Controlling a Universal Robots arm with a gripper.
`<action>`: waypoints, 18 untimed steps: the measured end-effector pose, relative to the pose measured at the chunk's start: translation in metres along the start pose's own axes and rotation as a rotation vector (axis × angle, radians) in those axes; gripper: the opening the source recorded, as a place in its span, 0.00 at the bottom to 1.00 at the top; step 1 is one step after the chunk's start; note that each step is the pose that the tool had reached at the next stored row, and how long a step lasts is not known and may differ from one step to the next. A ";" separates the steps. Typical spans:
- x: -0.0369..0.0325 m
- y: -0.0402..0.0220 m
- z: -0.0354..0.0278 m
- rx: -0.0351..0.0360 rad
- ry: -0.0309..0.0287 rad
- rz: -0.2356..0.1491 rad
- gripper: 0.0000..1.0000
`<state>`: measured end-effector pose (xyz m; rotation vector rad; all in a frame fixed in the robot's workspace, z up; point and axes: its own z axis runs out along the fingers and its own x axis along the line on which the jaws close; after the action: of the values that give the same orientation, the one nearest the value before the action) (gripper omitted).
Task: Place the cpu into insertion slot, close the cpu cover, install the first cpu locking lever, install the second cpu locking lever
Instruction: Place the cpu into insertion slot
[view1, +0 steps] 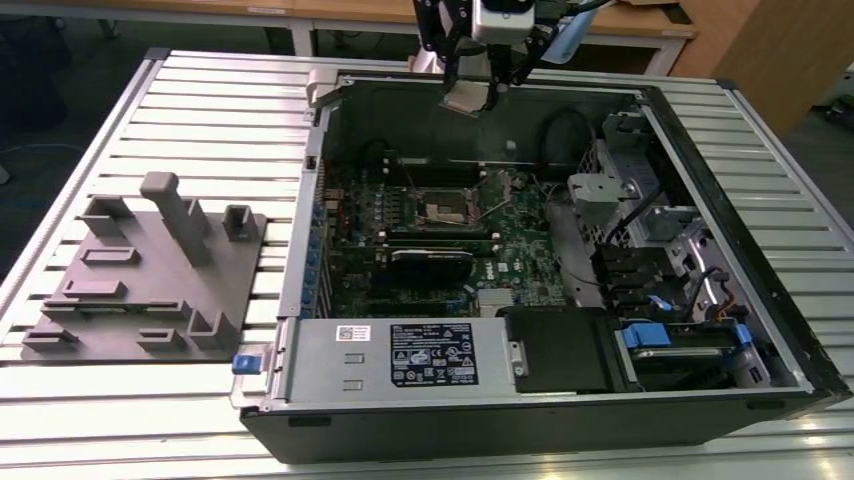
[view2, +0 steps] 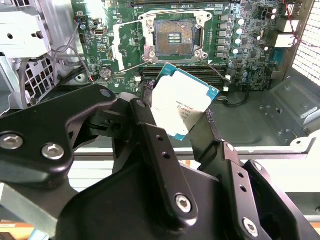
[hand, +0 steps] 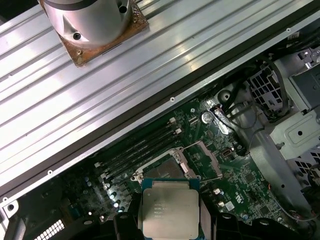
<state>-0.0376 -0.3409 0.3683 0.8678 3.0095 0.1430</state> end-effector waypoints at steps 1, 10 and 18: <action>0.0000 0.0000 0.0000 0.0000 0.0000 0.001 0.54; 0.0000 0.0000 0.0000 -0.0002 -0.0011 0.013 0.54; 0.0000 0.0000 0.0001 -0.0004 -0.0023 0.025 0.54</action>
<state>-0.0376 -0.3410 0.3682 0.9058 2.9971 0.1427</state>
